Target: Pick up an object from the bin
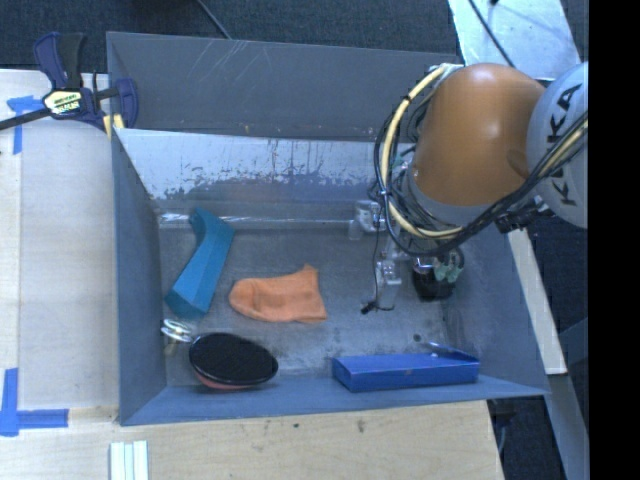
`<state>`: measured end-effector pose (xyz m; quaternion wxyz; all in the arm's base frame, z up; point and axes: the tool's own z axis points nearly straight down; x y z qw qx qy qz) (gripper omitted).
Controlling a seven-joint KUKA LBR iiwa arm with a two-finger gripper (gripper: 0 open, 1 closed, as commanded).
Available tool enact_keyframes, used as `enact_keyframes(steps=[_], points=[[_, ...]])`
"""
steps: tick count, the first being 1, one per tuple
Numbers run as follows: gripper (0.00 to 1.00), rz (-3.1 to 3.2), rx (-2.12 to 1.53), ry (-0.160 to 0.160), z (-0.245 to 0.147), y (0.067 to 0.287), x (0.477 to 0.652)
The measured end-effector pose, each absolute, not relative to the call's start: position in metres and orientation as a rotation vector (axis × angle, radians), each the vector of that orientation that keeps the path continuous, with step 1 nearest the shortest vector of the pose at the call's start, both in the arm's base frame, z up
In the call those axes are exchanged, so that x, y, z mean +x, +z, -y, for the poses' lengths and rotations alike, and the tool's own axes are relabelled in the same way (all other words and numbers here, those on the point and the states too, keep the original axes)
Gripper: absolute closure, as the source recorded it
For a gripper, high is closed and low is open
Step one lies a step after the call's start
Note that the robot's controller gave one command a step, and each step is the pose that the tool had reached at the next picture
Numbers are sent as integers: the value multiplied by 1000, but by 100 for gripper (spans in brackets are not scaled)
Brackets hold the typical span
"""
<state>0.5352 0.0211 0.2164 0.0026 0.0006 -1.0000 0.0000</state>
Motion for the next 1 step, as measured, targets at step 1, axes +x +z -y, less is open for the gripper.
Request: enact_keyframes(steps=[1], points=[[0,3145,1,-1,-21,221,537]])
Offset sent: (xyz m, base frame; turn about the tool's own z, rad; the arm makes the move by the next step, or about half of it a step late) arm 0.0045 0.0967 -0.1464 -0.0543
